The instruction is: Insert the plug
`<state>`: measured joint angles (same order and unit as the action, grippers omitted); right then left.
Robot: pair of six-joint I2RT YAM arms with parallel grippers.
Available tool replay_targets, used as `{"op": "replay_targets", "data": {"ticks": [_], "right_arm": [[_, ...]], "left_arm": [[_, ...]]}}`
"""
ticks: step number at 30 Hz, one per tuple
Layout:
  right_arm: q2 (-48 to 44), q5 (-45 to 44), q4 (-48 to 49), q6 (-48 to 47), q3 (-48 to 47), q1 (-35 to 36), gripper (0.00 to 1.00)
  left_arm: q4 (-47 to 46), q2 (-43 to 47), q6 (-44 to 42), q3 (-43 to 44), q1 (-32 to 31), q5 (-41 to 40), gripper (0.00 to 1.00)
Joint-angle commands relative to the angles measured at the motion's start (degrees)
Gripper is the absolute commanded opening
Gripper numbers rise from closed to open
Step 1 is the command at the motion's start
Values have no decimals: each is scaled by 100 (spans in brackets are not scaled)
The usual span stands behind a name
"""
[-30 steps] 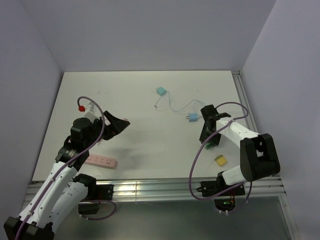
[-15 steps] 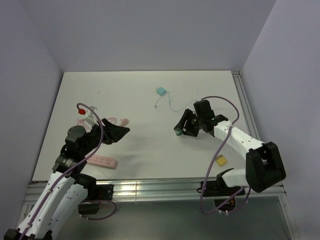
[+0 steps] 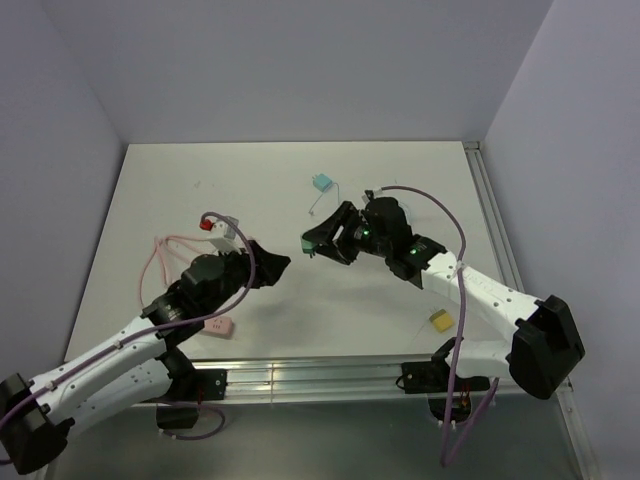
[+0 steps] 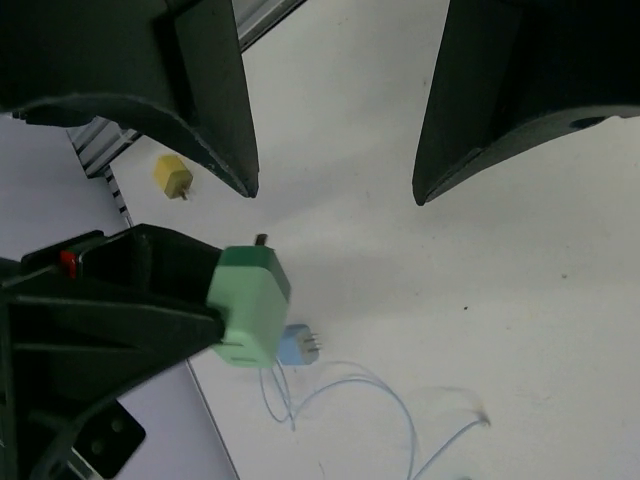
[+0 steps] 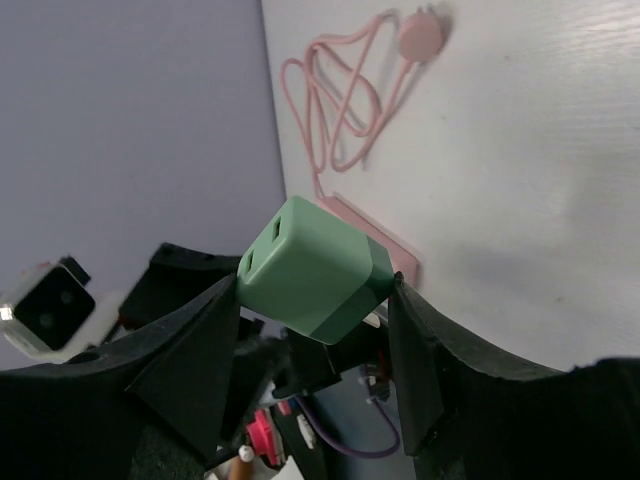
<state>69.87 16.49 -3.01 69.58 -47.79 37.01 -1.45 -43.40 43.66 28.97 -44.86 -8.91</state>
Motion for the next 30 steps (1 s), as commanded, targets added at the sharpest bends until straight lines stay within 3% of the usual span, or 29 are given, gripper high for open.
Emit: {"op": "replay_targets", "data": {"ticks": [1,14,17,19,20,22,23,26,30], "right_arm": [[202,-119,423,293,-564,200,11],[282,-330,599,600,-626,886,13],[177,-436,556,574,-635,974,14],[133,-463,485,478,-644,1001,17],[115,-463,485,425,-644,1009,23],[54,-463,511,250,-609,1018,37],[45,-367,538,144,-609,1018,59],[167,37,144,-505,-889,1001,84],[-50,486,-192,-1602,-926,773,88]], "left_arm": [[-1014,-133,-612,258,-496,-1331,69],[-1507,-775,-517,285,-1104,-1991,71],[-1481,-872,-473,293,-1130,-1957,63],[-1367,-881,-411,337,-1139,-2027,45],[-1323,-846,-359,346,-1139,-2036,39],[-1191,-697,-349,346,-1139,-1948,15],[-1112,-644,-341,363,-1139,-1922,4],[-656,-460,-393,539,-1139,-1791,0],[-41,-82,-569,732,-1121,-1387,0]]}}
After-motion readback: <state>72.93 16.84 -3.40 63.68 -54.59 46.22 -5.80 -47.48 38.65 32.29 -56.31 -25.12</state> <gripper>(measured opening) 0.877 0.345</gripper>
